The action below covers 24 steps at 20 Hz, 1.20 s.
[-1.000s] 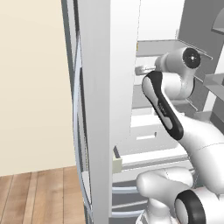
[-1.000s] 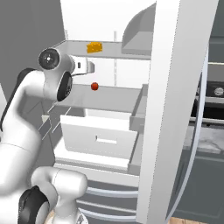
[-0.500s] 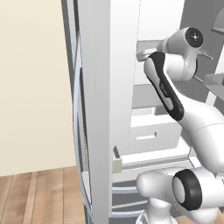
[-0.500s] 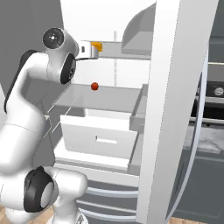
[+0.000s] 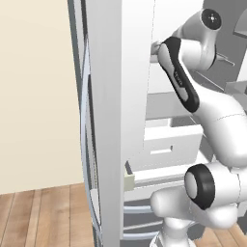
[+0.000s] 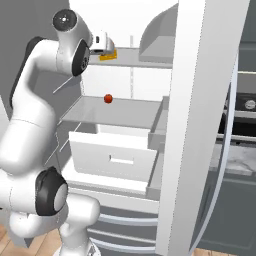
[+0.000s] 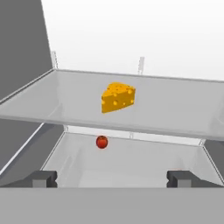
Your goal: Pick the cheese from the fridge and the cheese grater from the cabinet and place them next to the salad bowl.
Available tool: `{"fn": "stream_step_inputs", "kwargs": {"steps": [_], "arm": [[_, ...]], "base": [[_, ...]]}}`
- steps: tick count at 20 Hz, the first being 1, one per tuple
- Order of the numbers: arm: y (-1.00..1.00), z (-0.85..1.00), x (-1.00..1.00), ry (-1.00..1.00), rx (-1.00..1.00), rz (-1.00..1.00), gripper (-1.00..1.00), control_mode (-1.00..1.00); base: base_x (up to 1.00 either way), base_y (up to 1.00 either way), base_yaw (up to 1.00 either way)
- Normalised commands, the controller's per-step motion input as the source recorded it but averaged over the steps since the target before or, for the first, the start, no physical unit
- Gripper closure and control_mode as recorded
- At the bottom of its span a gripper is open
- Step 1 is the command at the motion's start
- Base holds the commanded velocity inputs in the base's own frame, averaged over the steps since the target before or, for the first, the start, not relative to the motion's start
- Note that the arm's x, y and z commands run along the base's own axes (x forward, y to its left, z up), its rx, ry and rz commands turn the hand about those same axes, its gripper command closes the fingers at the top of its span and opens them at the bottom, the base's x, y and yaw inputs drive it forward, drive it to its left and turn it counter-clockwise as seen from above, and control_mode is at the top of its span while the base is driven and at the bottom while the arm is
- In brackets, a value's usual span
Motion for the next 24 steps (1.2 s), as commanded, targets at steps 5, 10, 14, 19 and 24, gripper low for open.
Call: {"fn": "stream_step_inputs", "kwargs": {"steps": [5, 10, 14, 19, 24], "arm": [[0.01, -0.07, 0.28, 0.10, 0.00, 0.00, -1.00, -1.00], [0.00, -0.25, 0.30, 0.14, 0.01, 0.02, -1.00, -1.00], [0.00, -0.18, 0.30, -0.01, 0.00, 0.00, -1.00, -1.00], [0.00, -0.08, 0.40, -0.06, 0.01, 0.00, -1.00, -1.00], [0.03, -0.08, 0.39, -0.04, 0.01, 0.00, -1.00, -1.00]], "base": [[0.00, 0.00, 0.00], [0.00, 0.00, 0.00], [0.00, 0.00, 0.00], [0.00, 0.00, 0.00], [0.00, 0.00, 0.00]]}}
